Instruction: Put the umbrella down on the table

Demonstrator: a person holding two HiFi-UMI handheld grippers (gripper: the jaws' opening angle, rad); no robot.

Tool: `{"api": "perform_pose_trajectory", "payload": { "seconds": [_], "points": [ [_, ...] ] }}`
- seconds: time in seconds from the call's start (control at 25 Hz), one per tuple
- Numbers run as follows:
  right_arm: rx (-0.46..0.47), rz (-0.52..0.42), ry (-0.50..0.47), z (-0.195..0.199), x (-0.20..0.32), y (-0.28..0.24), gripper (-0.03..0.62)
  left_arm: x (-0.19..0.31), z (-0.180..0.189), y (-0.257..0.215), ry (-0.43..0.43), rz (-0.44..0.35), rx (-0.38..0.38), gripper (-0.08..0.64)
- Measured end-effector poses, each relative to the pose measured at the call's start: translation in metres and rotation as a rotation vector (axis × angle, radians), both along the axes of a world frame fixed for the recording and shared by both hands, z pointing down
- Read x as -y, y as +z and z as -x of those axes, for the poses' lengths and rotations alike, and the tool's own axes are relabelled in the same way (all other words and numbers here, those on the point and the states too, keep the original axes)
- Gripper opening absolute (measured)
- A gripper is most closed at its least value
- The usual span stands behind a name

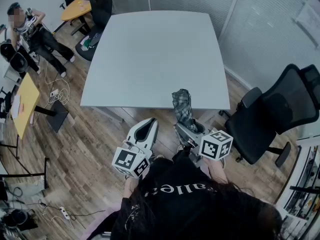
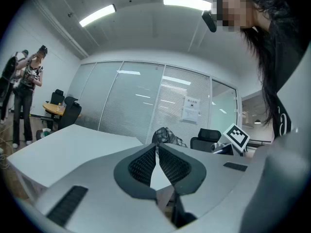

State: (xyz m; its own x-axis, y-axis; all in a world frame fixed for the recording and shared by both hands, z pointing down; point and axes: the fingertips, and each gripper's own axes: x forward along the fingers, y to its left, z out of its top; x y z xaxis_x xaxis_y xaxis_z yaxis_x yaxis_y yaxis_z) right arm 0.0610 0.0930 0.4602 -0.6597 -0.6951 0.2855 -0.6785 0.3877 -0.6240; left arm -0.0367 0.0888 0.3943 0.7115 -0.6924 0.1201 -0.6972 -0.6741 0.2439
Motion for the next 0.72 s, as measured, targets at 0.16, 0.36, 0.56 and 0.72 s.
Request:
{"api": "perform_pose_trajectory", "payload": {
  "seconds": [0.16,0.36,0.56,0.72],
  "points": [
    [-0.009,-0.007,-0.01,-0.005,0.003,-0.001,0.215,0.001,-0.005,0.001,-0.008,0.004,-0.003,0.034],
    [-0.014,-0.015,-0.017,-0.016,0.01,0.002,0.216,0.007,-0.015,0.003,-0.019,0.004,0.0,0.034],
    [-0.041,-0.024,-0.032,-0.027,0.018,0.002,0.216,0.017,-0.025,0.002,-0.03,0.004,-0.001,0.034],
    [-0.048,-0.026,-0.037,-0.043,0.028,0.005,0.216,0.026,-0.039,0.003,-0.035,0.002,0.003,0.034]
  ]
}}
